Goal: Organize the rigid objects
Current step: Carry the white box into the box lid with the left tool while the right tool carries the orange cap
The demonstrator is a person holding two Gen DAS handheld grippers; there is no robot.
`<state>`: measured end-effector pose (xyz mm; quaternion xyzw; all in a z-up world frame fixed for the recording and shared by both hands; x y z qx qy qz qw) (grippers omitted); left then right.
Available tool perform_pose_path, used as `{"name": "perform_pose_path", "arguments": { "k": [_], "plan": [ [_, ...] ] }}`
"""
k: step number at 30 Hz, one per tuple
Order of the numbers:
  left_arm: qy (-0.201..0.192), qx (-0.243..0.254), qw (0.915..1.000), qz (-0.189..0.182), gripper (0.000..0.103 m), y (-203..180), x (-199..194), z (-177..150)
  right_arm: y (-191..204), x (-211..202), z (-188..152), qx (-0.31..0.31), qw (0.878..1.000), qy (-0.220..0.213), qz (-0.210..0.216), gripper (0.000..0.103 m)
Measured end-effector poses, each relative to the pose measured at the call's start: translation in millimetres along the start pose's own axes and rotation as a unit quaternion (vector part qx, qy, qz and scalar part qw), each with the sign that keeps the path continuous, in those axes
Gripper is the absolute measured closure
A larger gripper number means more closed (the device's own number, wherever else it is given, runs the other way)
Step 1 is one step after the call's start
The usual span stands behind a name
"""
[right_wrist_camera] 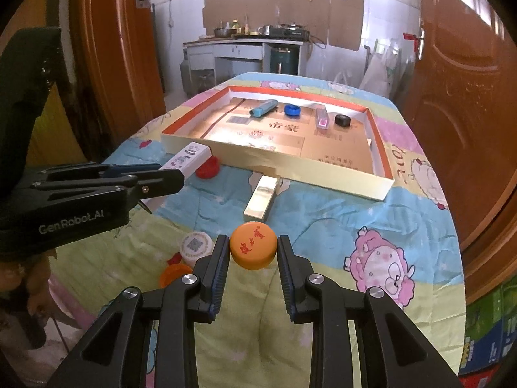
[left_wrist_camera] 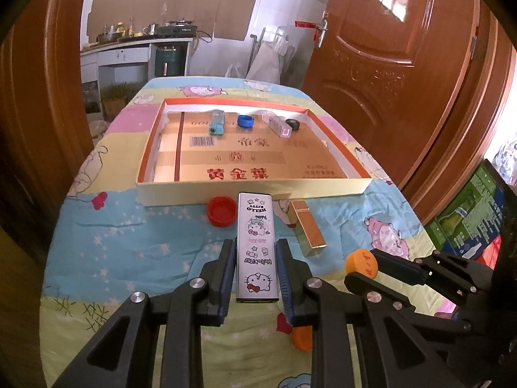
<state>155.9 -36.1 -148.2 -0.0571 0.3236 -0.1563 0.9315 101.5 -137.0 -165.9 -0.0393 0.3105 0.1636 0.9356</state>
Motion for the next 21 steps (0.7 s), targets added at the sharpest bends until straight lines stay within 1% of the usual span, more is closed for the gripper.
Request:
{"name": "perform_pose_path", "arguments": {
  "k": [9,21],
  "plan": [
    [-0.013,0.000,0.9999,0.004,0.077,2,-2,16,-5,2,16,-0.001,1.000,-0.012,0.000,0.072],
    [-0.019,-0.006,0.9997,0.010,0.077,10,6,32,-17,12,37,0.003,1.000,-0.020,0.000,0.072]
  ]
}}
Point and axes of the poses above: each gripper's, at about its wrist camera, not at the fingertips, and x roughly the way its jaws point, y to its left, z to its top, the point moved 9 cm from there along x, roughly the way its jaws point, and after that the axes turned 9 degrees about -y, right-handed, at the moved point
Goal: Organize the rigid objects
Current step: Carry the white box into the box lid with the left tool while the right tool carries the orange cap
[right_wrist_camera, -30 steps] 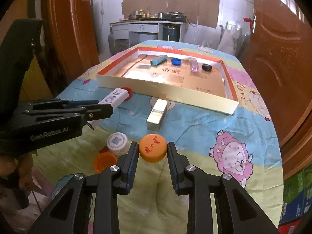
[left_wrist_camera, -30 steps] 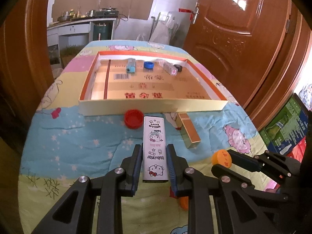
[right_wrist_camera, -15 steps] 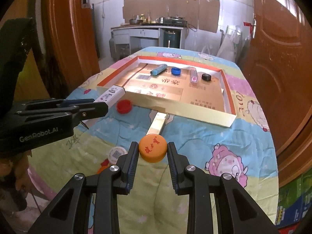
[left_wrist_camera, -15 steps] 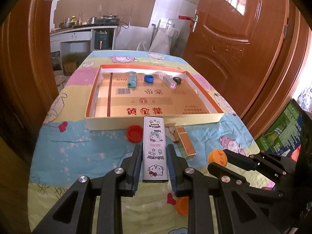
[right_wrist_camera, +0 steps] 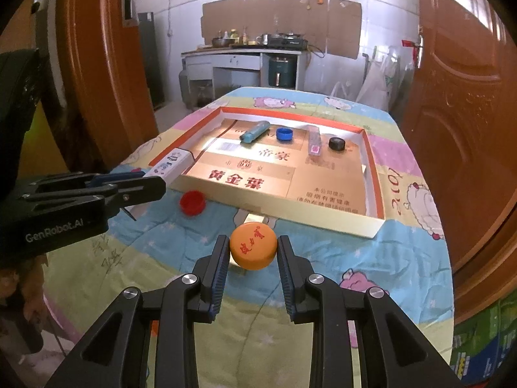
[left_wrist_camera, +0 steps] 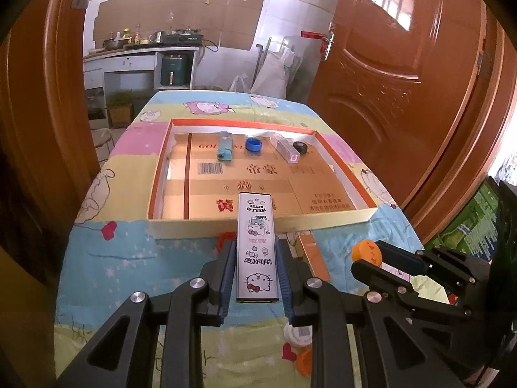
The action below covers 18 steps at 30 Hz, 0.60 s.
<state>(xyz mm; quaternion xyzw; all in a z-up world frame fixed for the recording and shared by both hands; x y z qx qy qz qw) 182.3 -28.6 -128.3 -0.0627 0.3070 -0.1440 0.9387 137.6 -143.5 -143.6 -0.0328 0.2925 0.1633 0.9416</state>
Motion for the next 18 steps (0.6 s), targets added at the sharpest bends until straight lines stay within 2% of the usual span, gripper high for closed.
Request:
{"name": "perform_pose_path", "arguments": {
  "k": [18],
  "plan": [
    [0.000,-0.008,0.9999,0.015,0.077,13,23,27,-21,23,33,0.008,1.000,-0.010,0.001,0.072]
  ]
}}
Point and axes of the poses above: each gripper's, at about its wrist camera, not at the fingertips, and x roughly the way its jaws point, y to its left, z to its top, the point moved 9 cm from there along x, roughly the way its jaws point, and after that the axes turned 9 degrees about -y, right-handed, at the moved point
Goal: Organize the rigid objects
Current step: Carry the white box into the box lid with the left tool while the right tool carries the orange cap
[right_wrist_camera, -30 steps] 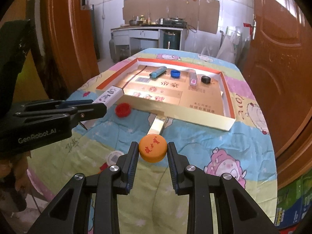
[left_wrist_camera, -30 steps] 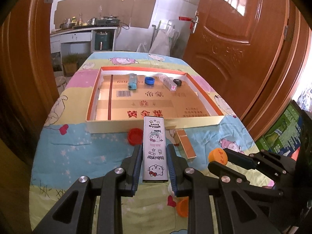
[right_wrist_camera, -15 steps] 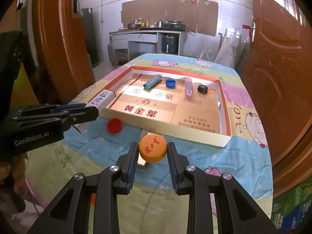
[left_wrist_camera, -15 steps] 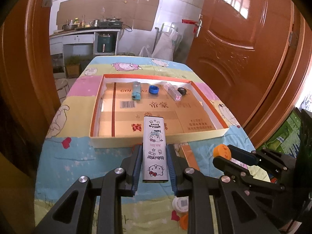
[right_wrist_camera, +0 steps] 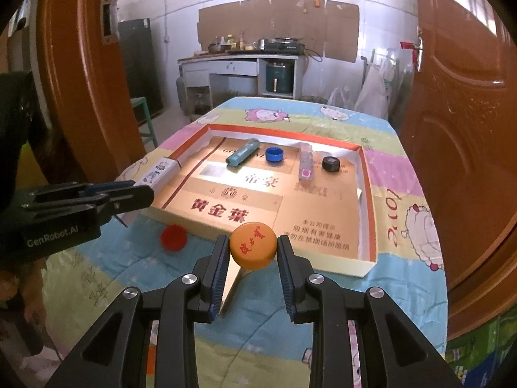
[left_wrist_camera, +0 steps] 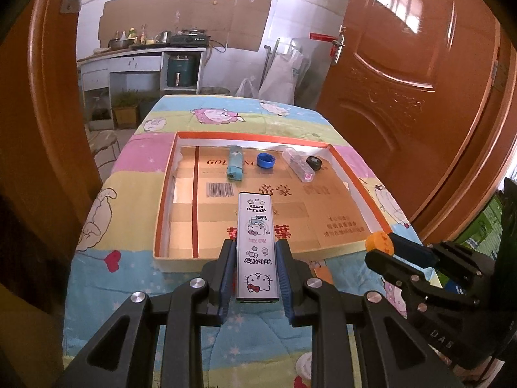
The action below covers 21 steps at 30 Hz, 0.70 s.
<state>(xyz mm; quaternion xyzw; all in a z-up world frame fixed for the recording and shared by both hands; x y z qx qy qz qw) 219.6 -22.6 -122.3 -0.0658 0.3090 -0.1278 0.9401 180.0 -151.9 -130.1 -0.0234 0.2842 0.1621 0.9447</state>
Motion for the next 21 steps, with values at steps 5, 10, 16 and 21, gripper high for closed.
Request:
{"name": "perform_pose_path", "arguments": {
  "k": [5,10,16,21],
  "plan": [
    [0.005,-0.003,1.0000,0.001,0.077,2,9,3,-7,9,7,0.002,1.000,0.001,0.000,0.073],
    [0.008,-0.004,1.0000,0.004,0.077,5,18,9,-10,19,12,0.003,1.000,0.005,0.004,0.072],
    [0.008,-0.004,0.9999,0.012,0.077,13,31,21,-11,35,25,0.004,1.000,0.004,0.013,0.072],
    [0.010,0.001,0.9997,0.024,0.077,22,47,34,-13,52,39,0.001,1.000,0.003,0.018,0.072]
  ]
}}
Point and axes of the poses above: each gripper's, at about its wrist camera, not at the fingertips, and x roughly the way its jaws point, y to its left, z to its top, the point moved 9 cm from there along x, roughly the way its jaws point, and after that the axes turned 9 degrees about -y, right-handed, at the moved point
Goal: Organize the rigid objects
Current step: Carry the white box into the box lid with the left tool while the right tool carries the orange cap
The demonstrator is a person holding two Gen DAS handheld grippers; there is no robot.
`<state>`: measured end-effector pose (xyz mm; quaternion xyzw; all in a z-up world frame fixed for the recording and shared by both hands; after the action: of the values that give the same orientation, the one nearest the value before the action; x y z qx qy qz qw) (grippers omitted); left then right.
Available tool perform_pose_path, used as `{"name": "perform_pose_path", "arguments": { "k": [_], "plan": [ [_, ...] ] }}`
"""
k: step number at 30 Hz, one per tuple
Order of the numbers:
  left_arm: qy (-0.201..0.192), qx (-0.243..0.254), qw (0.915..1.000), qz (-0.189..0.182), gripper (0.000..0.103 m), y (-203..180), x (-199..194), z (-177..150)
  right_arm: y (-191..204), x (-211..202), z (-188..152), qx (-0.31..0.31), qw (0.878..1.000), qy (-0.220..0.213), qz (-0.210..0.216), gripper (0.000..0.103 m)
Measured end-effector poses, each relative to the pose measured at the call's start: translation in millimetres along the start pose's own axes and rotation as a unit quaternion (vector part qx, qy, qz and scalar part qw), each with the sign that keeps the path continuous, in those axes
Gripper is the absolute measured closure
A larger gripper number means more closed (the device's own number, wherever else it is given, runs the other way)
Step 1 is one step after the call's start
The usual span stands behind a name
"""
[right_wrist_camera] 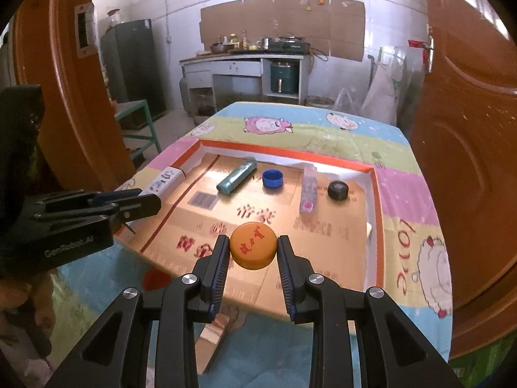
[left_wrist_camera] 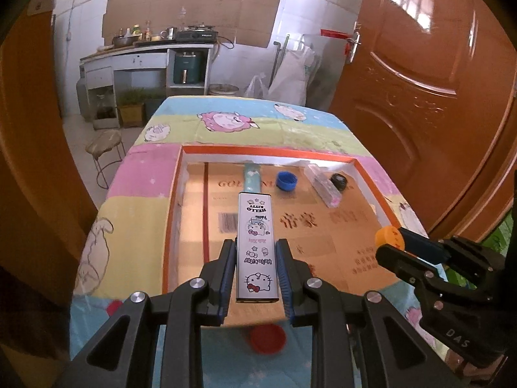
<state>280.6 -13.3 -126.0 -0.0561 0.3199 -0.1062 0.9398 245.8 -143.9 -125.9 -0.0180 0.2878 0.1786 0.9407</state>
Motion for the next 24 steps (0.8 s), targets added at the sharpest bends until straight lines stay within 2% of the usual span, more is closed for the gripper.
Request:
{"name": "perform_pose_path", "arguments": {
  "k": [13,24],
  "plan": [
    [0.007,0.000,0.9998,0.019,0.077,18,38,30,-11,43,21,-0.011,1.000,0.009,0.000,0.072],
    [0.028,-0.006,0.9991,0.030,0.077,27,67,35,-10,77,25,-0.014,0.999,0.029,0.009,0.072]
  ]
}}
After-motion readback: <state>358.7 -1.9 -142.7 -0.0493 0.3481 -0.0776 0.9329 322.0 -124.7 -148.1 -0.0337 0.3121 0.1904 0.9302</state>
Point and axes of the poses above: each gripper's, at about its wrist camera, not at the fingertips, and x roughly the way its jaws point, y to its left, z to its top, the point moved 9 cm from there along x, roughly the way its jaws point, and after that the axes turned 9 degrees about -y, right-handed, at the moved point
